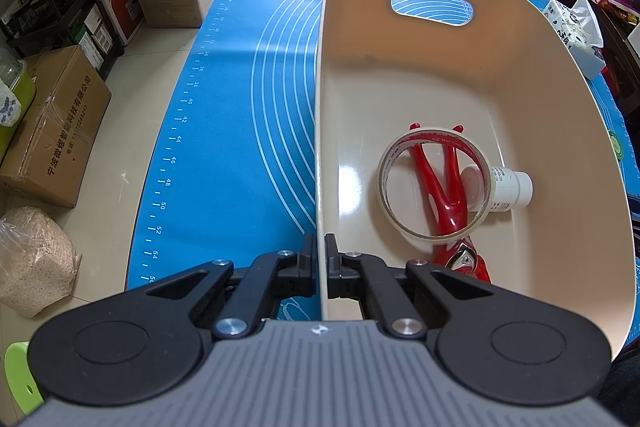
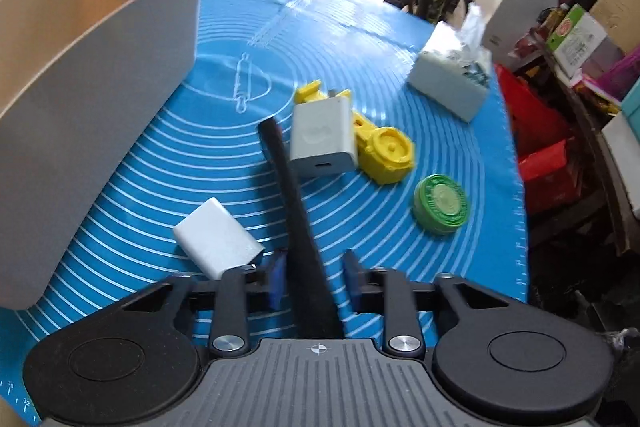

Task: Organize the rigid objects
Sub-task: 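Grasp the black remote control by its end with the right tool, then lift the remote control with the right tool and carry it over the basket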

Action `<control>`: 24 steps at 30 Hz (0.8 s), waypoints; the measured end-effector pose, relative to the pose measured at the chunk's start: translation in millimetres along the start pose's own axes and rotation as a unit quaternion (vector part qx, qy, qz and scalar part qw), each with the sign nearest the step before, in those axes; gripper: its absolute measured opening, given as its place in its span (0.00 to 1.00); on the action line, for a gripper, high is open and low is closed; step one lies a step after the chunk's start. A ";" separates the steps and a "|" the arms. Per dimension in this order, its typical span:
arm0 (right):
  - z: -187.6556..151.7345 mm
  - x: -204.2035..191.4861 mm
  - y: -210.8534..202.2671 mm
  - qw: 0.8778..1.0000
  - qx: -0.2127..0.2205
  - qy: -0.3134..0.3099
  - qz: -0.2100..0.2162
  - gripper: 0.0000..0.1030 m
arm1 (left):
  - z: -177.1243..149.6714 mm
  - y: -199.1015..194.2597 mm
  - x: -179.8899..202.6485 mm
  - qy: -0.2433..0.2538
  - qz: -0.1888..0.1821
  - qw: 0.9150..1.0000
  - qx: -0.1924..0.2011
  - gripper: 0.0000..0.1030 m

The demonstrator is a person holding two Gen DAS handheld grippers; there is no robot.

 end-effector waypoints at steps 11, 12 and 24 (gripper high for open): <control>-1.7 -8.3 12.4 0.999 -0.003 -0.031 -0.013 0.30 | -0.7 -0.5 -1.4 0.000 0.001 1.000 0.000 0.04; -2.4 -7.7 10.3 1.000 0.000 -0.028 -0.014 0.29 | -0.8 -0.5 -1.7 0.000 0.000 1.000 0.000 0.04; 9.6 -12.7 -42.9 0.997 0.068 -0.009 -0.023 0.29 | -0.6 -0.4 -1.3 -0.001 0.000 1.000 0.000 0.04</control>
Point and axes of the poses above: each gripper's, at about its wrist camera, not at the fingertips, and y roughly the way its jaws point, x to its right, z to its top, the point moved 3 cm from there along y, roughly the way its jaws point, and after that the axes turned 14 degrees about y, right-handed, at the moved point
